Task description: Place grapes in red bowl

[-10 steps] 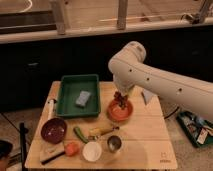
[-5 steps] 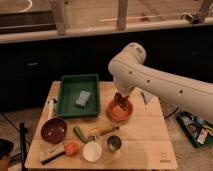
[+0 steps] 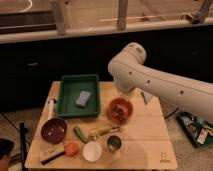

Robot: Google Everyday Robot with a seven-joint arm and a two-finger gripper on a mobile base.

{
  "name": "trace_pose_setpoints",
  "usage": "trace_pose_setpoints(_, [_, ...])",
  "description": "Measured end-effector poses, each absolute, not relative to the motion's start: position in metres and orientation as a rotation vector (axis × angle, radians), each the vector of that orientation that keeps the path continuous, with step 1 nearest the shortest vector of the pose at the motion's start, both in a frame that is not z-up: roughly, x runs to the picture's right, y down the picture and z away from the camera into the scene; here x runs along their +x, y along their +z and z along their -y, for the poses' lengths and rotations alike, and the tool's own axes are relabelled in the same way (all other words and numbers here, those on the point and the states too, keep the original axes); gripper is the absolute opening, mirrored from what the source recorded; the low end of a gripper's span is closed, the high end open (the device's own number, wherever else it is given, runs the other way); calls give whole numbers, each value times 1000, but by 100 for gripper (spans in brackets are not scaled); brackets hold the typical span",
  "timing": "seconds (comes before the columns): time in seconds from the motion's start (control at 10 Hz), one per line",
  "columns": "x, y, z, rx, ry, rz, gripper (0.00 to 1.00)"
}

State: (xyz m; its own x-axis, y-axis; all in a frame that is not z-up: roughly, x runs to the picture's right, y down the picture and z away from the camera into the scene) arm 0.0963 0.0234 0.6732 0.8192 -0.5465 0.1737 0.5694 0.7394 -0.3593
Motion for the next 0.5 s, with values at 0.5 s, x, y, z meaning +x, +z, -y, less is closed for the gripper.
trace_pose_setpoints(0.5, [95, 673, -23, -409, -621, 57, 80])
